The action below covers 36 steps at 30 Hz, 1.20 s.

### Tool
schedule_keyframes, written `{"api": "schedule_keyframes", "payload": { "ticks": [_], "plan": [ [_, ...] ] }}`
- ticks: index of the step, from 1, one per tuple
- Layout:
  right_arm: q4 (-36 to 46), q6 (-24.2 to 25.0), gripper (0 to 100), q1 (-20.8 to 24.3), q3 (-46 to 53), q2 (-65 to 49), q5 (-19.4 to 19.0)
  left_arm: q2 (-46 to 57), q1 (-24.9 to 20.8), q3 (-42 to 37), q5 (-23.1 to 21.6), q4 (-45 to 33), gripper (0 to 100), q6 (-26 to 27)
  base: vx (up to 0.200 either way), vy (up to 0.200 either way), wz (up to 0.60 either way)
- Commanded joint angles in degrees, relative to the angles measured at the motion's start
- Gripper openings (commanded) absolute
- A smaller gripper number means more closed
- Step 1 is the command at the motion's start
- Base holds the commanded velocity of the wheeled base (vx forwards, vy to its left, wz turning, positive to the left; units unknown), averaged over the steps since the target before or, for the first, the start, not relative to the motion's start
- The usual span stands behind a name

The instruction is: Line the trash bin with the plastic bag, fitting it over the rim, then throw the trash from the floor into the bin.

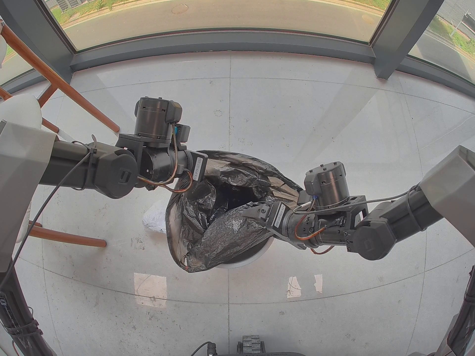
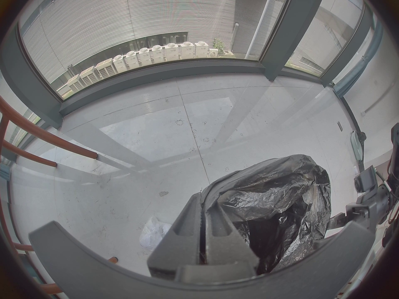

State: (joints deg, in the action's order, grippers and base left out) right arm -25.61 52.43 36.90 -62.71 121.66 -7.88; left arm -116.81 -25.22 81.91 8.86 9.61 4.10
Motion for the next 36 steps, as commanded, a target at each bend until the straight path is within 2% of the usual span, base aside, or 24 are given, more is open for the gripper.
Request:
{"api": "schedule_keyframes", "payload": {
  "ticks": [1,5,6,8,13,19,22,36],
  "plan": [
    [0.2,0.9,100,0.7,-2.9,3.2,0.1,-0.1,0.1,-0.2,0.0,0.1,0,0.0,0.000,0.000,0.00],
    [0.2,1.8,100,0.9,-4.8,4.5,0.9,-0.1,0.0,-0.3,0.0,0.1,0,-0.1,0.000,0.000,0.00],
    [0.2,2.0,0,0.9,-5.1,4.8,1.7,-0.2,0.0,-0.3,0.0,0.1,0,-0.1,0.000,0.000,0.00],
    [0.5,2.0,0,0.8,-5.3,5.2,3.2,-0.1,0.0,-0.3,0.0,0.1,0,-0.1,0.000,0.000,0.00],
    [1.0,2.0,0,0.6,-4.2,4.4,3.5,-0.1,0.1,-0.4,0.0,0.1,0,-0.1,0.000,0.000,0.00],
    [7.6,1.5,0,-1.1,0.0,1.5,3.7,-0.1,0.2,-0.7,0.0,0.1,0,0.0,0.000,0.000,0.00],
    [7.2,1.5,0,-1.7,2.2,0.9,3.7,-0.1,0.2,-0.8,0.0,0.1,0,0.0,0.000,0.000,0.00],
    [9.1,1.5,0,0.5,4.5,-2.7,3.6,-0.1,0.3,-0.9,0.1,0.1,0,-0.1,0.000,0.000,0.00]
  ]
}}
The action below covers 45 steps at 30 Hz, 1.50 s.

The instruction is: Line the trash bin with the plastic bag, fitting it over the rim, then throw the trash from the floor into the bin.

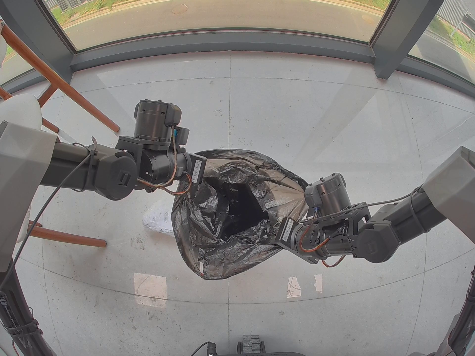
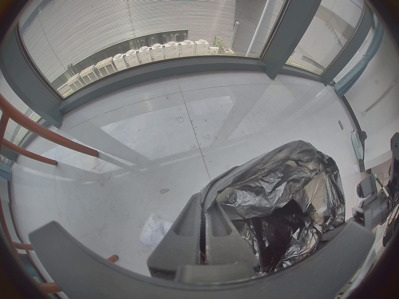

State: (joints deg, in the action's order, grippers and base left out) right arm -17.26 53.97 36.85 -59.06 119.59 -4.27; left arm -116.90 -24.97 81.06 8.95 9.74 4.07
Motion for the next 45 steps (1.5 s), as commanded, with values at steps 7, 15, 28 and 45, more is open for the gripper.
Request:
{"api": "schedule_keyframes", "payload": {
  "ticks": [7,15,28,45],
  "plan": [
    [0.7,-0.1,0,1.6,3.4,-0.1,0.0,0.1,0.2,-0.8,0.2,0.0,0,0.0,0.000,0.000,0.00],
    [0.8,0.4,100,1.6,4.3,-2.8,0.1,0.1,0.3,-0.8,0.2,0.0,0,0.1,0.000,0.000,0.00],
    [0.5,0.5,100,-2.1,11.5,-16.5,-0.1,0.3,1.9,-0.1,0.5,0.0,0,0.1,0.000,0.000,0.00],
    [0.5,0.3,100,-5.8,15.7,-27.7,-0.2,0.4,5.0,-0.5,0.1,0.0,100,0.4,0.000,0.000,0.00]
  ]
}}
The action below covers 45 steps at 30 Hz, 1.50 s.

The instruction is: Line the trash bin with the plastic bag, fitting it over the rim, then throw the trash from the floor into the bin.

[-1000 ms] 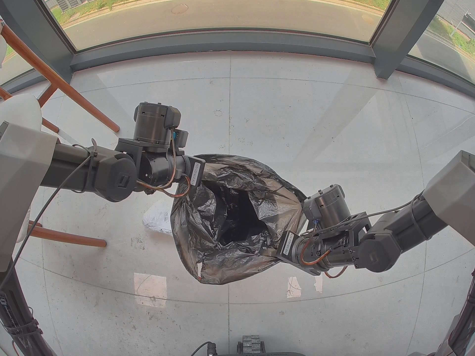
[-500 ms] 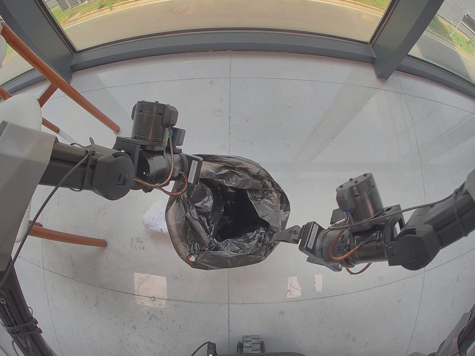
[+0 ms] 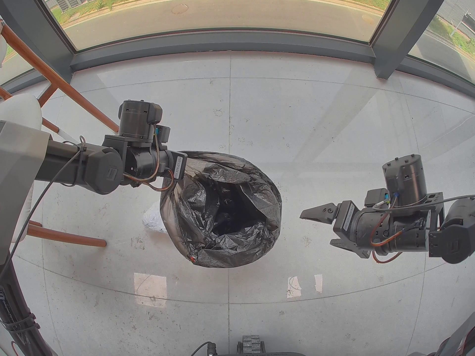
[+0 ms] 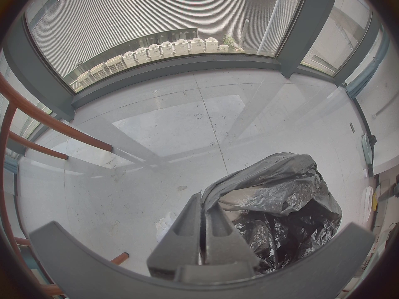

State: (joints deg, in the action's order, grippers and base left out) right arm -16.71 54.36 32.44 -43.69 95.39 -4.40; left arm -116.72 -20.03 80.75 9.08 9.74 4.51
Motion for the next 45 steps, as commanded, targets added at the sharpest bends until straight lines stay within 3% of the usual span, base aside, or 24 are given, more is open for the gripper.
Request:
{"api": "schedule_keyframes", "payload": {
  "ticks": [1,8,18,25,30,45],
  "plan": [
    [-0.1,0.0,100,-1.7,0.4,-4.0,-0.2,0.4,0.1,-0.2,0.0,0.0,100,0.0,0.000,0.000,0.00],
    [-0.1,-0.2,100,-4.7,4.1,-9.7,-0.3,2.6,0.0,-1.0,-0.1,2.9,100,-0.4,0.000,0.000,0.00],
    [-0.1,-0.1,100,-10.6,12.7,-18.1,-0.7,12.6,0.9,-11.1,-1.7,3.3,100,-0.2,0.000,0.000,0.00],
    [-0.1,-0.1,100,-10.8,14.2,-21.1,-0.7,8.7,1.6,-11.3,-1.3,3.4,100,0.0,0.000,0.000,0.00],
    [-0.1,-0.2,100,-11.5,13.6,-21.3,-0.7,3.4,3.1,-8.5,-1.2,3.8,100,3.9,0.000,0.000,0.00],
    [-0.1,-0.2,100,-11.7,13.8,-20.9,-0.8,-3.0,8.0,-4.9,-1.0,6.3,100,4.0,0.000,0.000,0.00]
  ]
}}
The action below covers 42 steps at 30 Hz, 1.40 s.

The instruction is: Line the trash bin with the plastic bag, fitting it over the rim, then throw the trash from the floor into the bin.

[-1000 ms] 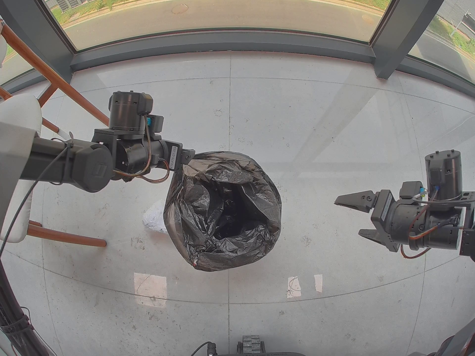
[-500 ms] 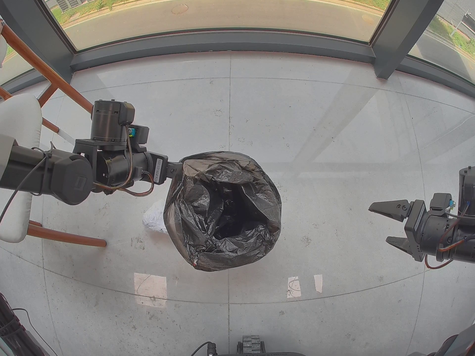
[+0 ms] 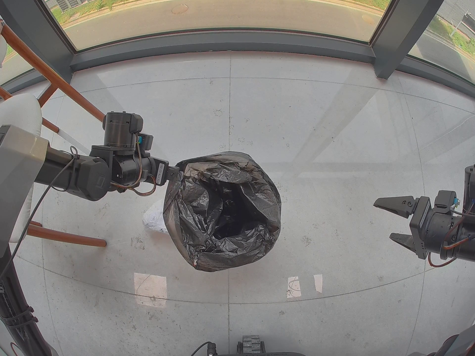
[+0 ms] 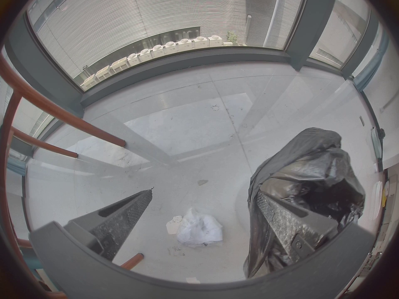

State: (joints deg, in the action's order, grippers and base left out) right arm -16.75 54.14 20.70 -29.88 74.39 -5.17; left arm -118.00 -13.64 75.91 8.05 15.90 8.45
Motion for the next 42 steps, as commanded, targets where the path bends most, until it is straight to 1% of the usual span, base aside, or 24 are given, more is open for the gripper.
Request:
{"api": "schedule_keyframes", "payload": {
  "ticks": [1,9,15,17,19,21,23,26,29,31,34,37,42],
  "plan": [
    [0.0,0.0,100,0.0,0.0,0.1,0.0,-1.7,1.8,-0.1,0.0,0.1,100,0.1,0.000,0.000,0.00],
    [0.0,0.0,100,0.0,0.3,-0.1,0.0,-1.5,1.7,-0.4,-0.3,0.5,100,-0.4,0.000,0.000,0.00],
    [0.1,0.1,100,-0.5,0.6,-0.8,0.2,2.8,1.2,-1.9,-0.8,0.3,100,-0.5,0.000,0.000,0.00],
    [0.1,0.0,100,-0.9,1.1,-1.9,0.2,6.1,1.6,-3.2,-2.5,0.3,100,-0.5,0.000,0.000,0.00],
    [0.2,0.0,100,-0.9,1.3,-2.1,0.2,7.0,1.8,-3.4,-3.9,0.4,100,-0.7,0.000,0.000,0.00],
    [0.1,0.0,100,-0.9,2.4,-2.4,0.2,8.8,3.4,-3.5,-5.8,0.4,100,-1.0,0.000,0.000,0.00],
    [0.1,-0.1,100,-0.9,2.9,-2.5,0.2,9.9,5.3,-3.7,-6.3,0.5,100,-1.4,0.000,0.000,0.00],
    [0.1,-0.1,100,-0.9,2.9,-2.4,0.2,10.4,5.8,-4.4,-6.2,0.5,100,-1.9,0.000,0.000,0.00],
    [0.1,-0.1,100,-0.9,2.9,-2.2,0.2,11.7,5.6,-6.6,-6.1,1.6,100,-3.3,0.000,0.000,0.00],
    [0.1,-0.1,100,-0.9,3.1,-2.2,0.2,12.0,5.2,-10.7,-6.0,5.2,100,-4.8,0.000,0.000,0.00],
    [0.1,-0.1,100,-0.9,3.4,-2.2,0.1,11.8,4.9,-15.6,-6.0,10.7,100,-5.0,0.000,0.200,0.00],
    [0.1,-0.1,100,-0.9,3.9,-2.3,0.1,11.3,4.9,-19.1,-6.2,13.8,100,-5.0,0.000,0.200,0.00],
    [0.0,-0.1,100,-0.9,5.0,-2.2,0.0,11.2,4.7,-21.7,-6.3,14.4,100,-5.1,0.000,0.200,0.00]
  ]
}}
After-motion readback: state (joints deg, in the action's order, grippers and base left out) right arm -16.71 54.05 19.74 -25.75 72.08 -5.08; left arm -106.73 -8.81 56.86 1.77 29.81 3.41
